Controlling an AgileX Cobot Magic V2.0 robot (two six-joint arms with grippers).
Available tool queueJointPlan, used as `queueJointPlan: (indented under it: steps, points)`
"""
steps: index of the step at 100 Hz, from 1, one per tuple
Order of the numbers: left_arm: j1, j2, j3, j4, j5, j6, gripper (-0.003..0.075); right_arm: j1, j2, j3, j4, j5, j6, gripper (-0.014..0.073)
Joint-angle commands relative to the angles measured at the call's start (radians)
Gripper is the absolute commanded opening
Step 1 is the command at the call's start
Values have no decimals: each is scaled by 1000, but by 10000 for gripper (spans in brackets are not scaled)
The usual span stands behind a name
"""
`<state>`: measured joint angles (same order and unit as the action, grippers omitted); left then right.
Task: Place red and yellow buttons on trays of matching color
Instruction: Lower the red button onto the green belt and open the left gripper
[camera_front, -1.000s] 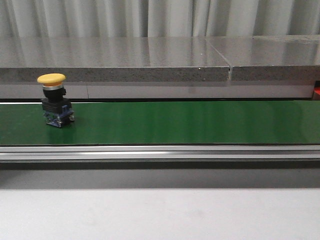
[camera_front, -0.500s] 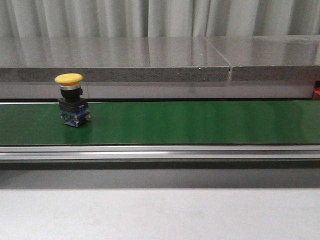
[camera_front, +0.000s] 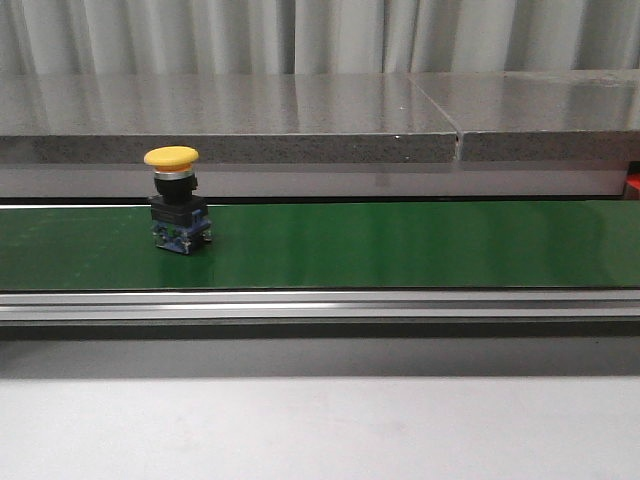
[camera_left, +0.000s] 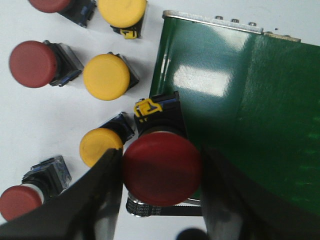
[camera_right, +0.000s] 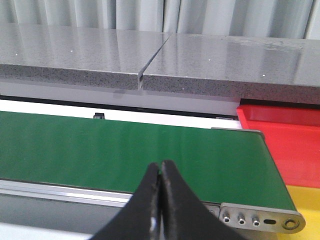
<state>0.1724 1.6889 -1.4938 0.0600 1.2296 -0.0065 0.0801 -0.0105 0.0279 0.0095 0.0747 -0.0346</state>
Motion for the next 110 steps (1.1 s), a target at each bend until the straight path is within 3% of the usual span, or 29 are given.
queueJointPlan:
  steps: [1, 21, 28, 40, 50, 69, 95, 105, 110]
  points:
    - [-20, -6, -28, -4, -7, -2, 100, -7, -10, -16, -10, -83, -7, -66]
    - [-29, 22, -28, -15, 5, 6, 125, -7, -10, -16, -10, -83, -7, -66]
    - [-29, 22, -28, -31, 13, 39, 206, -7, -10, -16, -10, -83, -7, -66]
    - [-29, 22, -28, -50, 18, 51, 422, -7, -10, -16, -10, -83, -7, -66]
    - [-29, 20, -36, -68, 18, 52, 496, -7, -10, -16, -10, -83, -7, -66]
    - [-36, -34, -79, -180, -22, 103, 494, -7, -10, -16, -10, -83, -7, -66]
    - [-142, -159, -81, -180, -69, 129, 481, -7, -10, -16, -10, -83, -7, -66]
    - [-207, -213, -67, -180, -94, 129, 363, -7, -10, -16, -10, -83, -7, -66]
    - [-244, -243, -53, -178, -107, 129, 253, -7, -10, -16, -10, -83, -7, -66]
